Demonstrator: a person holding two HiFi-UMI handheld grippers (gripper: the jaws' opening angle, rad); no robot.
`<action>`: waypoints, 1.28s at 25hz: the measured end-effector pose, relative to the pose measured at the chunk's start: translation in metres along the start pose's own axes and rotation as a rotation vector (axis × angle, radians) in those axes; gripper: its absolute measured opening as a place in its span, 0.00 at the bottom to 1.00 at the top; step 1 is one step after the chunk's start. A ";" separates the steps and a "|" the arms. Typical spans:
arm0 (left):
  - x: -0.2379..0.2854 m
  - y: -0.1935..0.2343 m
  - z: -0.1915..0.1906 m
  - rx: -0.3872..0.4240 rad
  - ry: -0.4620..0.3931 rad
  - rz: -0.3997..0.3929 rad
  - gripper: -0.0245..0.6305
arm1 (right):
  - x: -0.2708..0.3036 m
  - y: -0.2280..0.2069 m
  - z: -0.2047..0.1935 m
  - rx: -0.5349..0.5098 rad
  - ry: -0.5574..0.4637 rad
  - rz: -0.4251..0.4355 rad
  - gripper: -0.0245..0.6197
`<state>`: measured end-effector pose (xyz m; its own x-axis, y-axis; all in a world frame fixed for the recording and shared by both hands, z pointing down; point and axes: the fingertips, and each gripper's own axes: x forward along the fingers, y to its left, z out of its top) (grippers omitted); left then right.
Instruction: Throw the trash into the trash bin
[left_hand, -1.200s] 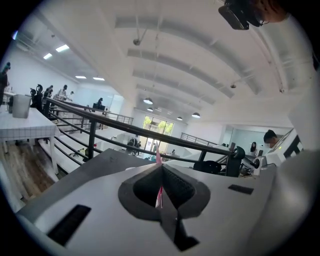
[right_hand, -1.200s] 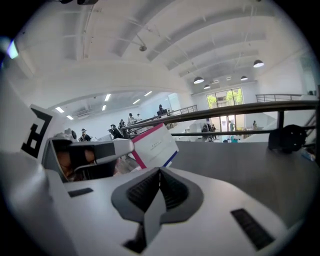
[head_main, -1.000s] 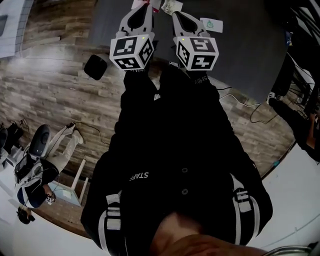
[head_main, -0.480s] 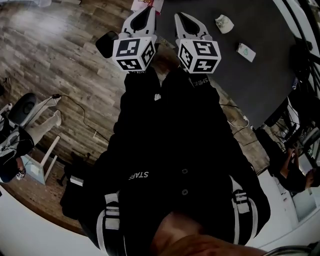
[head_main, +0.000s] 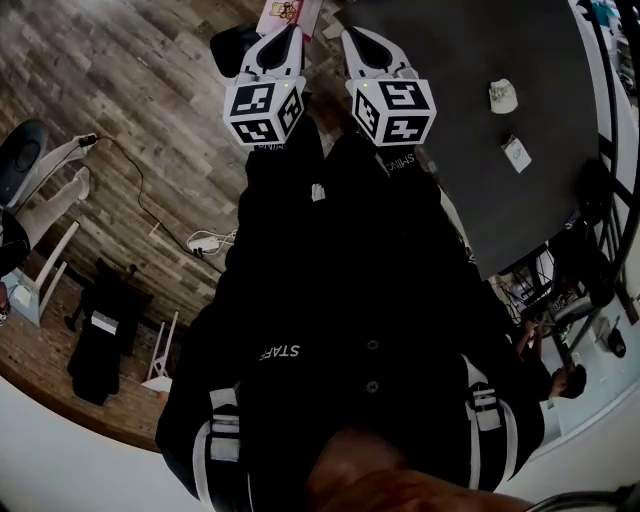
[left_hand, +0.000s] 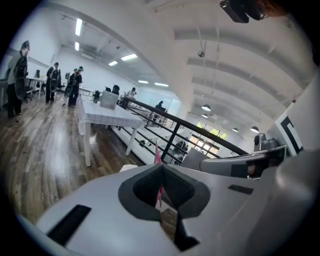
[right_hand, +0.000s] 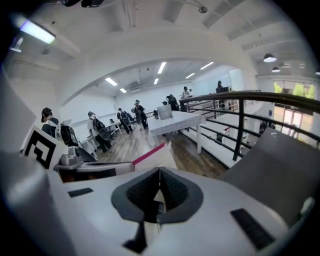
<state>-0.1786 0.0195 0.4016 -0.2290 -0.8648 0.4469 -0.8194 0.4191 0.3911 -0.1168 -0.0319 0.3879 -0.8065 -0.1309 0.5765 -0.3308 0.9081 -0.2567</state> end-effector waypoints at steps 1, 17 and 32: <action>-0.001 0.015 -0.008 -0.017 0.011 0.020 0.04 | 0.012 0.007 -0.006 -0.012 0.025 0.015 0.06; 0.013 0.211 -0.156 -0.197 0.166 0.209 0.04 | 0.190 0.072 -0.126 -0.064 0.298 0.187 0.06; 0.083 0.336 -0.350 -0.246 0.353 0.274 0.04 | 0.330 0.053 -0.300 -0.085 0.497 0.236 0.06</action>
<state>-0.2894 0.1852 0.8517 -0.1922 -0.5857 0.7874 -0.5961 0.7070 0.3804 -0.2537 0.0928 0.7971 -0.5190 0.2651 0.8126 -0.1119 0.9214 -0.3721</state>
